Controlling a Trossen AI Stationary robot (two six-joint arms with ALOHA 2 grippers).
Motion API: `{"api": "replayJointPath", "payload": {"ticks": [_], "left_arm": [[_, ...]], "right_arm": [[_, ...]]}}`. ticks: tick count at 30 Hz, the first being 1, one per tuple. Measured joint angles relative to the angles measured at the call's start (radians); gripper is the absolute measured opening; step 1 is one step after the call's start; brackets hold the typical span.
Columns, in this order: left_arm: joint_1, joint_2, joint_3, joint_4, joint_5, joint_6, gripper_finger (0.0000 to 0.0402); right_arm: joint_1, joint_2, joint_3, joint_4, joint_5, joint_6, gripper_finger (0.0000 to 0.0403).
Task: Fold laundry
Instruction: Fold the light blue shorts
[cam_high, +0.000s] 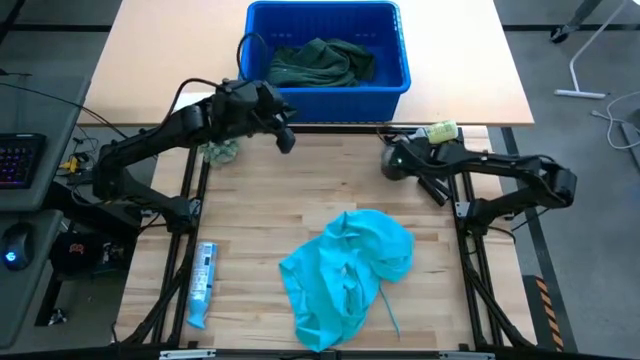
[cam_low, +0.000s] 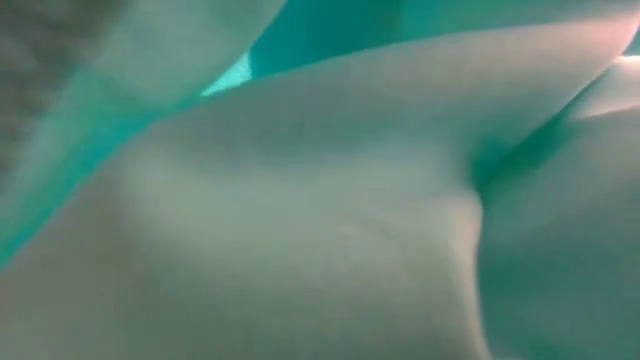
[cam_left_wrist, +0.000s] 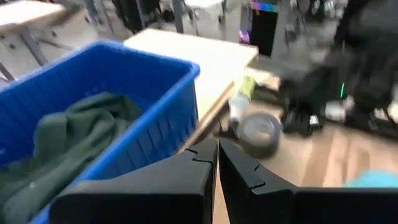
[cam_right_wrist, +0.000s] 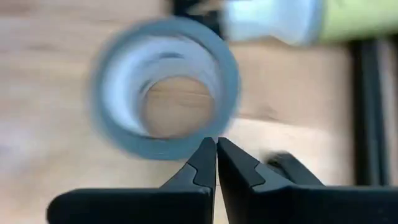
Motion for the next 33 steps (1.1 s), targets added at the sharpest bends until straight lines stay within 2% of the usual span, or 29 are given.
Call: {"api": "replayJointPath", "payload": {"ticks": [2,5,8,10,12,14,17,19,23,28,33], "left_arm": [[-0.006,-0.009,0.0,-0.063,0.008,0.0,0.0],[-0.012,-0.012,0.0,-0.198,-0.037,-0.029,0.0],[-0.007,-0.007,-0.003,-0.323,-0.099,-0.092,0.0],[0.0,-0.007,-0.019,-0.343,-0.092,-0.126,0.0],[0.01,-0.008,-0.046,-0.347,-0.022,-0.165,0.0],[0.015,-0.006,-0.083,-0.344,0.092,-0.208,0.0],[0.01,0.0,-0.167,-0.336,0.26,-0.261,0.0],[-0.012,0.0,-0.247,-0.327,0.326,-0.288,0.0],[-0.068,0.0,-0.413,-0.246,0.386,-0.373,0.0],[-0.124,0.001,-0.609,0.012,0.488,-0.509,0.0001],[-0.144,0.016,-0.694,0.238,0.522,-0.627,0.0027]], "right_arm": [[0.016,-0.005,0.04,0.023,-0.049,-0.115,0.0],[0.031,-0.008,0.1,0.063,-0.122,-0.222,0.0],[0.032,-0.008,0.134,0.111,-0.192,-0.233,0.0],[0.032,-0.008,0.156,0.145,-0.247,-0.229,0.0],[0.033,-0.008,0.178,0.167,-0.325,-0.261,0.0],[0.042,-0.008,0.2,0.156,-0.408,-0.302,0.0],[0.067,-0.008,0.235,0.075,-0.489,-0.353,0.0],[0.097,-0.009,0.245,0.024,-0.518,-0.362,0.0],[0.158,-0.01,0.248,-0.074,-0.528,-0.327,0.0],[0.241,-0.01,0.248,-0.139,-0.525,-0.27,0.0],[0.326,-0.01,0.248,-0.211,-0.507,-0.203,0.0001]]}}
